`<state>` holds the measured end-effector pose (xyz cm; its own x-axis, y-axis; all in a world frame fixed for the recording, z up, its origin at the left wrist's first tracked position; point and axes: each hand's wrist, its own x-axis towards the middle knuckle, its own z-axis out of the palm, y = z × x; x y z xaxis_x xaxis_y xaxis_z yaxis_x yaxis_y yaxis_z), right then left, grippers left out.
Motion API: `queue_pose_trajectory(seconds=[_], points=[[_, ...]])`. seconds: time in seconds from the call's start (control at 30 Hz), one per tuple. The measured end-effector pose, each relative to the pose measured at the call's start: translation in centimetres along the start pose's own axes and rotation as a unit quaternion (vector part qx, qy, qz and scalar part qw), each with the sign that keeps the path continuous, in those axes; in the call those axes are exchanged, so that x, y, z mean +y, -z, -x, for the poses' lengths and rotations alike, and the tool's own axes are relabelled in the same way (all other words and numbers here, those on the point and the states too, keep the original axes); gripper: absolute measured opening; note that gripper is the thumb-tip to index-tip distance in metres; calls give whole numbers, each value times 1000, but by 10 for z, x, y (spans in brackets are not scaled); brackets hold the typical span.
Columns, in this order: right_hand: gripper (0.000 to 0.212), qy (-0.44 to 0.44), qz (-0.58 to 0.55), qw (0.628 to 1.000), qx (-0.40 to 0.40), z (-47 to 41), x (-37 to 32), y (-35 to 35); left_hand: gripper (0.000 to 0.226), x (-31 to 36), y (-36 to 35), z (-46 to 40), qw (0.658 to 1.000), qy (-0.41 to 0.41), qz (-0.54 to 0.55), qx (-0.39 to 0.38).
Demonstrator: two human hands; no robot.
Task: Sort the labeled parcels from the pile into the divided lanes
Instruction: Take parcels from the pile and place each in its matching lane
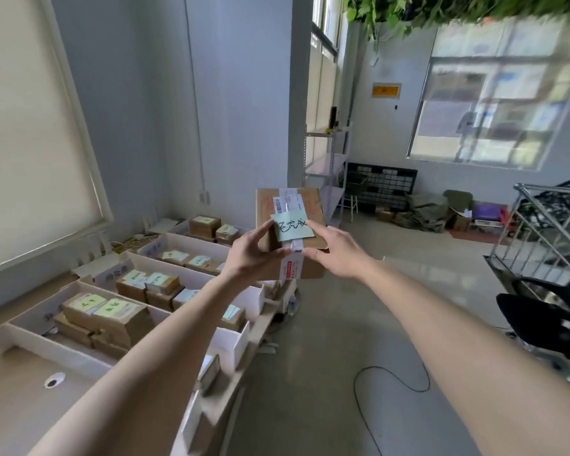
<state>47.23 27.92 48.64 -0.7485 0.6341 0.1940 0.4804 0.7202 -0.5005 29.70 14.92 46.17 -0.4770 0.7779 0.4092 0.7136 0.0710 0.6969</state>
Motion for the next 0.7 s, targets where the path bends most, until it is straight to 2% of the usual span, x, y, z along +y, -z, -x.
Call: queue_pose_trajectory(seconds=[0.33, 0.7], points=[[73, -61, 0, 998, 11, -42, 101, 33, 79, 9, -103, -88, 998, -17, 26, -59], [73, -56, -17, 998, 13, -208, 162, 34, 84, -47, -152, -255, 997, -14, 26, -69]])
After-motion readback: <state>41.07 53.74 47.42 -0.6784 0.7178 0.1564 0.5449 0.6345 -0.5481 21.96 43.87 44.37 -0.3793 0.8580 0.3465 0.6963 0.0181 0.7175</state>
